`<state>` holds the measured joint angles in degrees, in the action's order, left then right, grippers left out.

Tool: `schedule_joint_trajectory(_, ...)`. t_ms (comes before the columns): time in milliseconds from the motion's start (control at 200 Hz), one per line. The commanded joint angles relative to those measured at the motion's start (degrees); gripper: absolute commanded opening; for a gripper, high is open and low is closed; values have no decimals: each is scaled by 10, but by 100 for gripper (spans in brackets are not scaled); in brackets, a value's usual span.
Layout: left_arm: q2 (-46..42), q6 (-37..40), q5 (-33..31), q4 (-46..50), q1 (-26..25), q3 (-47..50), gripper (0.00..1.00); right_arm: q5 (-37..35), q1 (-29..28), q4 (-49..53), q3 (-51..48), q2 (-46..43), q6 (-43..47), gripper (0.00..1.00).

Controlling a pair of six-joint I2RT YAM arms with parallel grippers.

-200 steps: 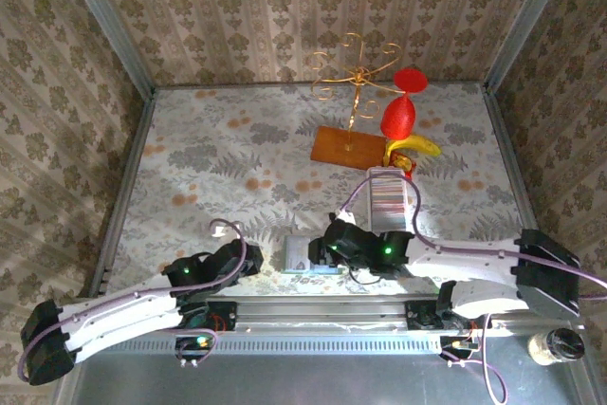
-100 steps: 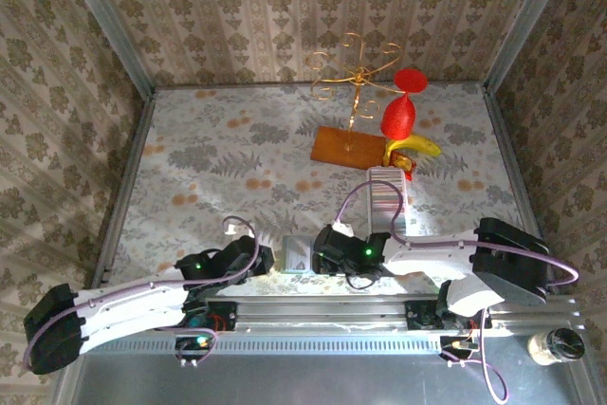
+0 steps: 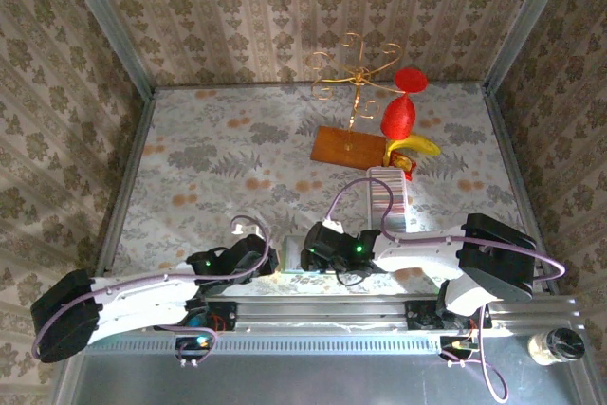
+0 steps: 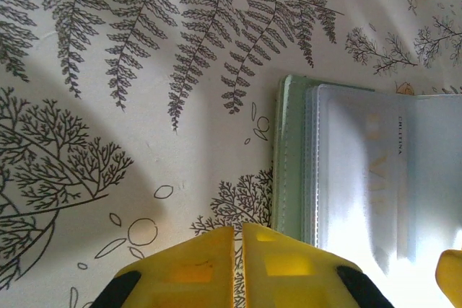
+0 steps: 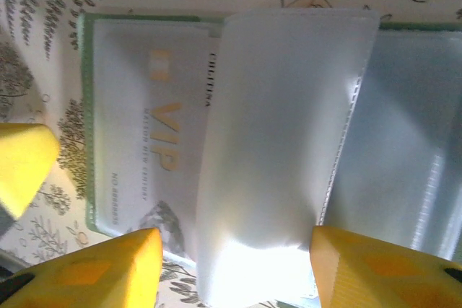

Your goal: Put the credit cards into the card holder

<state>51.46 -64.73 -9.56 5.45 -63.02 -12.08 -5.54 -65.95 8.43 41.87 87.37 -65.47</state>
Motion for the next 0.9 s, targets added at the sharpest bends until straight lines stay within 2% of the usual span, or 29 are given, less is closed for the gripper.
schedule_joint_trajectory(0, 6, -5, -3, -20, -5, 9, 11, 7, -4, -49, 3, 4, -26, 57)
schedule_joint_trajectory(405, 27, -15, 0, -35, -5, 16, 6, 24, -4, -169, -25, 25, -78, 57)
schedule_joint_trajectory(895, -163, -42, -46, 92, -5, 49, 6, 40, -4, -292, -38, 64, -85, 57)
